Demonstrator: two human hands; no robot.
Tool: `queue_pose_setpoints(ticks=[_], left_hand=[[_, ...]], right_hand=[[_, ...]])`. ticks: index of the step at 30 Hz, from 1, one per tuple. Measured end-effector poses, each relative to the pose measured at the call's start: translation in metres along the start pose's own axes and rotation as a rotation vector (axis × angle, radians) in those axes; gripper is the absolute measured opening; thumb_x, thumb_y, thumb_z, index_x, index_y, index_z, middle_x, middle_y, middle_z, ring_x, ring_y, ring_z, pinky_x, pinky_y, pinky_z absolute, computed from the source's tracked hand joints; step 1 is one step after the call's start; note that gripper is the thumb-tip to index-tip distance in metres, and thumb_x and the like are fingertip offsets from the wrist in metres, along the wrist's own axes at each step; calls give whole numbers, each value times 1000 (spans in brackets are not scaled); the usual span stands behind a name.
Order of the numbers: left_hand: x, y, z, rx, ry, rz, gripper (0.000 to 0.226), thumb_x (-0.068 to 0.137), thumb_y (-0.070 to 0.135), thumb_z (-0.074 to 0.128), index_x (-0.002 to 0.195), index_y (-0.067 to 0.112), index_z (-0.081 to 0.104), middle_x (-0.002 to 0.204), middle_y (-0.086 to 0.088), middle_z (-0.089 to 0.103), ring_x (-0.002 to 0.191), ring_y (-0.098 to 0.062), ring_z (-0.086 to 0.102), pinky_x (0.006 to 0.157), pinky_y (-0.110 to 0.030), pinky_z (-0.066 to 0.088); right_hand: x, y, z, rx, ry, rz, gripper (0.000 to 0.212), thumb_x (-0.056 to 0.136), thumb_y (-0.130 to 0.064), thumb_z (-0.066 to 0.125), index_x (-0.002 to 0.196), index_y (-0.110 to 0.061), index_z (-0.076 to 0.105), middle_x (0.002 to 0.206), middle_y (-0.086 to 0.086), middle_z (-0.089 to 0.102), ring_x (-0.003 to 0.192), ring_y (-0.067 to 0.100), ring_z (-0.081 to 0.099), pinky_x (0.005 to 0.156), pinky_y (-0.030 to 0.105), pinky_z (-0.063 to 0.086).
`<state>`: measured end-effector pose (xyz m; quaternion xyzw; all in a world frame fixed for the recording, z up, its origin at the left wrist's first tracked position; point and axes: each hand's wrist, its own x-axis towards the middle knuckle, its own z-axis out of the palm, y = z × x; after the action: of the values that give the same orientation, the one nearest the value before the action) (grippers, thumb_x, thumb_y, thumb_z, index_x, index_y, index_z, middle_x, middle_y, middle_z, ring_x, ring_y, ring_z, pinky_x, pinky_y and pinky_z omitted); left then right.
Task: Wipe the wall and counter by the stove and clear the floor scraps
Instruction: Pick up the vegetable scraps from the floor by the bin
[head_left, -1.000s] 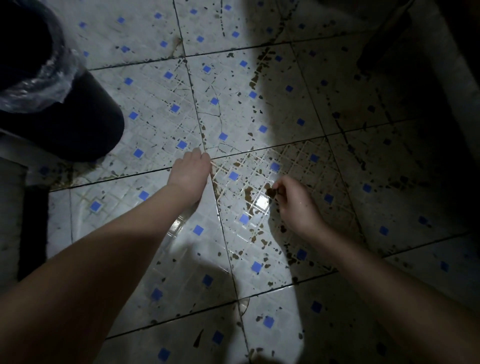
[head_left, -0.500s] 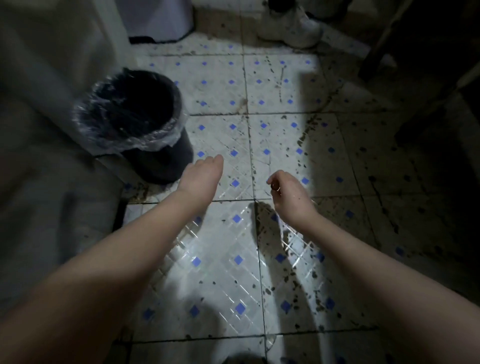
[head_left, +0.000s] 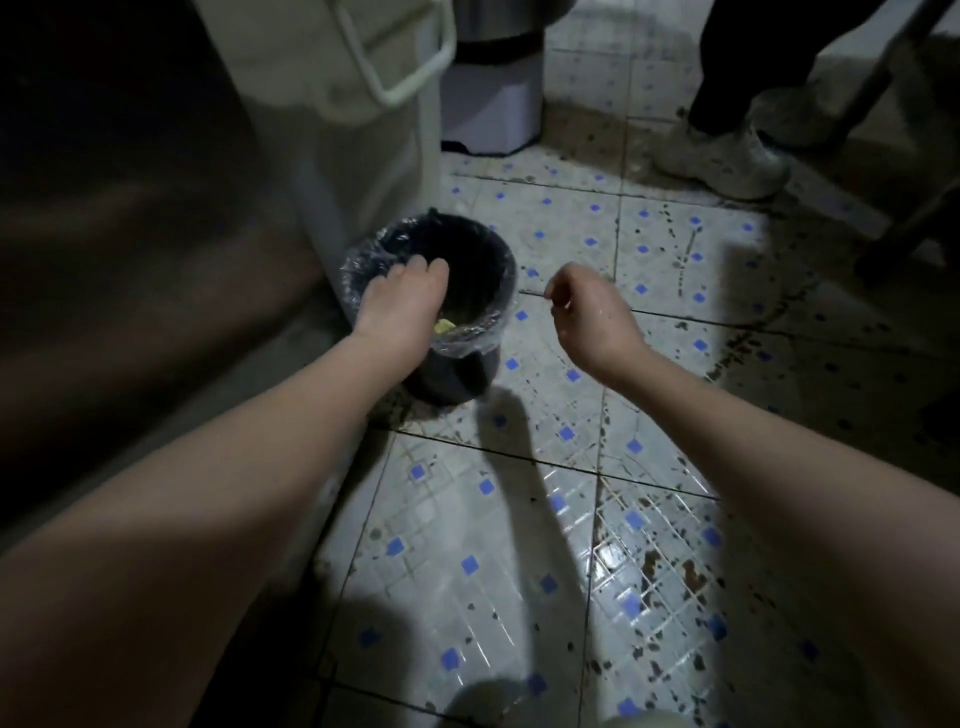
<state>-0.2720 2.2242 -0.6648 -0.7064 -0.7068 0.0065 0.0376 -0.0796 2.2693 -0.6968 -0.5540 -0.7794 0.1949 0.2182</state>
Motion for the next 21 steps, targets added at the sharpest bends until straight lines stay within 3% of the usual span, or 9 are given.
queue_pose_setpoints(ticks=[5, 10, 15, 21], left_hand=[[5, -21, -2, -40, -17, -81, 28, 83, -11, 49, 105, 3, 57, 112, -19, 58, 105, -39, 57, 84, -45, 45], [5, -21, 5, -164, -2, -126, 14, 88, -4, 50, 100, 4, 52, 104, -21, 62, 97, -41, 59, 78, -46, 45], [4, -22, 13, -116, 4, -108, 31, 87, -7, 51, 115, 3, 44, 113, -21, 58, 105, -42, 57, 82, -49, 45], [-6, -24, 18, -51, -30, -55, 33, 87, -3, 54, 117, 4, 42, 114, -20, 51, 103, -38, 54, 80, -46, 46]], right_hand=[[32, -31, 10, 70, 4, -48, 16, 84, -1, 49, 92, -13, 55, 99, 9, 59, 88, 27, 54, 73, 40, 46], [38, -52, 26, 92, -54, -62, 19, 83, 1, 48, 96, -12, 55, 103, 11, 61, 92, 29, 56, 79, 45, 49], [44, -64, 37, 117, -75, -86, 23, 80, 5, 47, 95, -11, 56, 99, 11, 63, 92, 30, 58, 79, 42, 49], [38, -67, 44, 85, -87, -77, 27, 82, 3, 50, 104, -11, 59, 107, 10, 64, 98, 29, 59, 83, 44, 50]])
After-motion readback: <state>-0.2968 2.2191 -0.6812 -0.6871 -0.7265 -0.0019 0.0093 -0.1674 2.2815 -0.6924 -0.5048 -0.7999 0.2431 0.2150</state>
